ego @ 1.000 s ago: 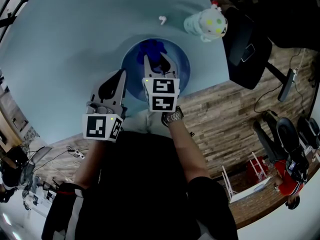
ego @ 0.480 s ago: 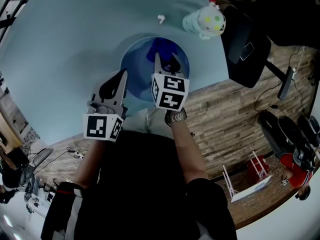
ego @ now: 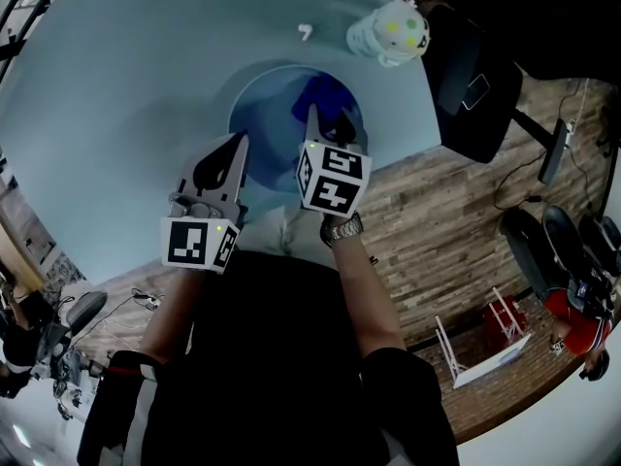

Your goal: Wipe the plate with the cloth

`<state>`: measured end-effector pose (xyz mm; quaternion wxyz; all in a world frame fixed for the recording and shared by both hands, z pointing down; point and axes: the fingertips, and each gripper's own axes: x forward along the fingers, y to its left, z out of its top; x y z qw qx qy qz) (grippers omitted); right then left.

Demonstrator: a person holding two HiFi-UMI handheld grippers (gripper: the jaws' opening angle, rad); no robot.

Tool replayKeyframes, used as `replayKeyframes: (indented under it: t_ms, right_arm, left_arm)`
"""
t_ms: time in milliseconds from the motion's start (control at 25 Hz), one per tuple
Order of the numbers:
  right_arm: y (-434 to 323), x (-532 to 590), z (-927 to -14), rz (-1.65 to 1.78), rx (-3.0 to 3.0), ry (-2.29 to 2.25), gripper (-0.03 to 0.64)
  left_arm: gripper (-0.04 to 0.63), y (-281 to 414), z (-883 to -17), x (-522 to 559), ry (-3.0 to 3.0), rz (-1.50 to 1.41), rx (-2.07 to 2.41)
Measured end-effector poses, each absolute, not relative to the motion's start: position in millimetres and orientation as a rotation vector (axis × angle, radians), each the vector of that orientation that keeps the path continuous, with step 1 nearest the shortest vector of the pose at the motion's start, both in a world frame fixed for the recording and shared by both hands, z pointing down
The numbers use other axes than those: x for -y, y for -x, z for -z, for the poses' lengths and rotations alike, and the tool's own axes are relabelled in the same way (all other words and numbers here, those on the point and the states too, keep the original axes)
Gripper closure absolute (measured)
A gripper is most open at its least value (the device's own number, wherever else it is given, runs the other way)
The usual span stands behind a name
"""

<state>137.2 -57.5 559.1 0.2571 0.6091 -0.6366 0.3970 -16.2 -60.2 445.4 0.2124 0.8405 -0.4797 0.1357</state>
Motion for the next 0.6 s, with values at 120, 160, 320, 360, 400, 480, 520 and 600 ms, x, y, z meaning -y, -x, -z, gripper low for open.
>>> replayKeyframes:
  t_ms: [120, 160, 320, 360, 400, 480, 520, 600]
  right_arm:
    - [-133, 57, -550, -1.072, 1.764, -1.652, 0.497]
    - [-130, 59, -546, -1.065, 1.789, -1.647, 0.497]
    - [-110, 63, -534, -1.011, 1.882, -1.604, 0.497]
    - [-104, 63, -532, -0.999, 1.899, -1.588, 0.497]
    - [-99, 62, -532, -0.993, 1.916, -1.570, 0.497]
    - [-86, 61, -531, -0.993, 1.947, -1.536, 0.497]
    - [-80, 59, -530, -0.997, 1.961, -1.519, 0.497]
    - [-68, 56, -530, -0.996, 1.983, -1.476, 0.497]
  left_arm:
    - [0.595, 15, -443, 58, -2.339, -0.375, 1.324]
    - [0.595, 15, -443, 58, -2.340, -0.375, 1.324]
    - [0.594, 16, -441, 58, -2.340, -0.374, 1.326]
    - [0.594, 16, -441, 58, -2.340, -0.374, 1.326]
    - [0.595, 16, -442, 57, -2.339, -0.373, 1.328]
    - [0.595, 18, -442, 57, -2.337, -0.372, 1.332]
    - [0.595, 19, -442, 57, -2.335, -0.371, 1.335]
    - [0.595, 21, -443, 57, -2.329, -0.372, 1.340]
